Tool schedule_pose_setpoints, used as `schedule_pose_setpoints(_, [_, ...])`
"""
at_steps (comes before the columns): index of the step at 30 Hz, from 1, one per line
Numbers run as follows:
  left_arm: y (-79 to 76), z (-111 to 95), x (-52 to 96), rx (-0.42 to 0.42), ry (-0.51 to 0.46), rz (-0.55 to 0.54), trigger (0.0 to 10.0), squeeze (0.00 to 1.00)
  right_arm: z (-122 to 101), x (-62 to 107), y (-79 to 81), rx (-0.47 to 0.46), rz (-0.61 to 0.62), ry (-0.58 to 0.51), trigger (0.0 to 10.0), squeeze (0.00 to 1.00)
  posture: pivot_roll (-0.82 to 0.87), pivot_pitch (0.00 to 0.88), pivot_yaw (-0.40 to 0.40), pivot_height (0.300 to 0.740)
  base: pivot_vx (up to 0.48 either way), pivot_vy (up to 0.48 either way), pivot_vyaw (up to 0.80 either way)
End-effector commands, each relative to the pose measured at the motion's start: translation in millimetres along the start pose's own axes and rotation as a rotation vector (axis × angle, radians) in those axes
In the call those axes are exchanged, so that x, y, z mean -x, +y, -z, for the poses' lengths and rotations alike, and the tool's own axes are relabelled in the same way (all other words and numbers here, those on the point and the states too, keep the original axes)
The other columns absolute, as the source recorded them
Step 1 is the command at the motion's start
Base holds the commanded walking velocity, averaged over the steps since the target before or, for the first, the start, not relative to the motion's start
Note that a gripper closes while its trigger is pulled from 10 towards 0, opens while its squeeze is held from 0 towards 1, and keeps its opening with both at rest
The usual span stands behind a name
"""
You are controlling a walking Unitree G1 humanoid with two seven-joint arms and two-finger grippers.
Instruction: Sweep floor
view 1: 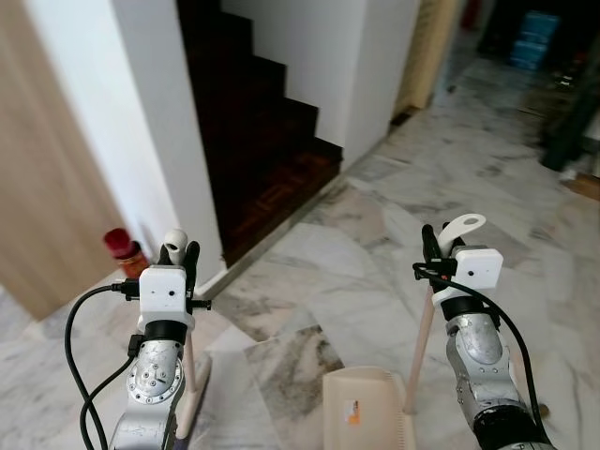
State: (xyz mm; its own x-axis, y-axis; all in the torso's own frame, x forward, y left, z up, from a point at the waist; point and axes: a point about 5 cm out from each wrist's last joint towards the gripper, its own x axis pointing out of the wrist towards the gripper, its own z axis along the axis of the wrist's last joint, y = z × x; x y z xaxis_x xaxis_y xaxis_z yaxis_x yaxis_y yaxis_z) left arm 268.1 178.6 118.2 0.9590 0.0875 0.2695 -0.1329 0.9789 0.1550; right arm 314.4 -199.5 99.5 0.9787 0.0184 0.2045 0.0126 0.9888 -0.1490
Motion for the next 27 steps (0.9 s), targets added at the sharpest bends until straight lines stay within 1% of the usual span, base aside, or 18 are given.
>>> schedule_pose_setpoints(1, [1.5, -6.3, -4.3, -0.011, -0.039, -0.008, 10.0, 0.00, -10.8, -6.3, -0.8, 0.001, -0.001, -0.047, 10.0, 0.00, 0.02, 0.000, 0.004, 0.740, 0.000, -0.277, -0.78])
schedule_pose_setpoints(12, [1.8, -6.3, -4.0, -0.009, -0.039, -0.010, 10.0, 0.00, -10.7, -5.9, -1.1, 0.002, -0.003, -0.046, 10.0, 0.00, 0.02, 0.000, 0.005, 0.740, 0.000, 0.000, -0.78])
schedule_pose_setpoints(15, [1.9, -6.5, -3.9, -0.016, -0.041, -0.007, 10.0, 0.00, -10.7, -5.9, -1.3, 0.003, -0.002, -0.047, 10.0, 0.00, 0.02, 0.000, 0.005, 0.740, 0.000, -0.412, -0.78])
schedule_pose_setpoints(18, [1.4, -5.5, -3.2, 0.000, -0.036, -0.003, 10.0, 0.00, -10.1, -5.3, -0.7, 0.002, -0.005, -0.046, 10.0, 0.00, 0.02, 0.000, 0.006, 0.740, 0.000, -0.443, -0.78])
schedule_pose_setpoints(27, [0.1, -6.6, -3.5, -0.001, -0.046, 0.014, 10.0, 0.00, -9.9, -5.7, 1.8, -0.003, -0.009, -0.048, 10.0, 0.00, 0.02, 0.000, 0.010, 0.740, 0.000, 0.000, -0.78])
